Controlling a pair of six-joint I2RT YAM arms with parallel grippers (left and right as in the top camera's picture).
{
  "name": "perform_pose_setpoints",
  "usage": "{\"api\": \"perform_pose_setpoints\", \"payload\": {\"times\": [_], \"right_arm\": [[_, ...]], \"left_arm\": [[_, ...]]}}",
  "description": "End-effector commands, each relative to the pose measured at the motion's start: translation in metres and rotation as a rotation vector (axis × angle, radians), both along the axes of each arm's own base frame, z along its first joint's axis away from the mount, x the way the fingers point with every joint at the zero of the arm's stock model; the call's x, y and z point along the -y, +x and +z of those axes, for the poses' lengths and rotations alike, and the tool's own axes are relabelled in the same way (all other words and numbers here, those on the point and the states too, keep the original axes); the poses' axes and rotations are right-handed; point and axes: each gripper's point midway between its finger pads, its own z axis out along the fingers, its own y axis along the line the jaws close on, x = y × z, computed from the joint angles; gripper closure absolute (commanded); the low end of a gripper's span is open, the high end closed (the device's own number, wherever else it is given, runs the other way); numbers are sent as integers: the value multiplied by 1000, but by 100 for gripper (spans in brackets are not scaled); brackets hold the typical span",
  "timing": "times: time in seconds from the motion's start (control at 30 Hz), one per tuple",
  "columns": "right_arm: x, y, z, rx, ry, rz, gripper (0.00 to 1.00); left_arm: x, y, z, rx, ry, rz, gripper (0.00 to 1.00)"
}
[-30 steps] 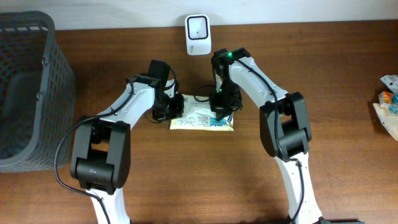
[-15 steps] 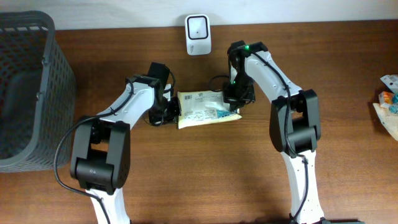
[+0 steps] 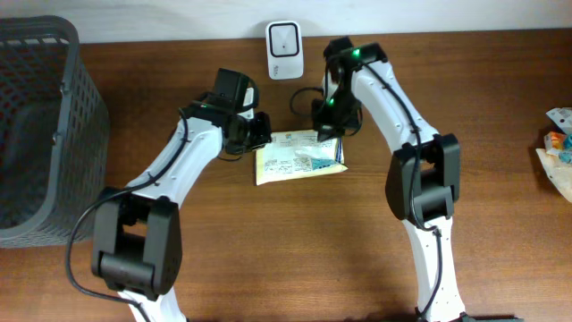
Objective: Scan the item barcode
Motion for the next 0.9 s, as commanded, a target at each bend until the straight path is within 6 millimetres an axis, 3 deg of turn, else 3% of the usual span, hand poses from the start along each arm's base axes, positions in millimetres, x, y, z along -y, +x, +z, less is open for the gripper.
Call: {"api": "perform_pose_setpoints", "payload": {"times": [0.0,0.17,0.23,0.3,0.37,0.53,0.7,0.73,0.8,0.83,0.87], "right_arm": [[-19,-12,-15,-36,82,28,96],[-10,-6,-32,1,24,26,96],[3,-3,-37,22,-55,28,96],[13,-2,-40,25,-115,6,96],[13,-2,-38,23,-117,6,96],[13,3,-12,48,-118,6,96],[23,14,34,119,-177,3,96],[28,16,42,134,-207,2,80],[39,17,53,148,-252,0,33],[43,17,55,146,-261,-4,23],[47,16,55,141,-267,-10,15]], "left_arm": [[23,-2,-30,-41,-10,-41,100],[14,3,-58,-67,23,-19,100],[-1,6,-68,-71,91,15,100],[-29,8,-76,-70,224,72,100],[-45,7,-75,-80,275,101,100],[-66,15,-45,-72,277,138,100],[-73,26,14,37,272,105,100],[-74,25,24,54,269,105,100],[-75,23,33,65,267,107,96],[-76,21,34,62,271,108,88],[-78,20,33,58,283,111,72]]}}
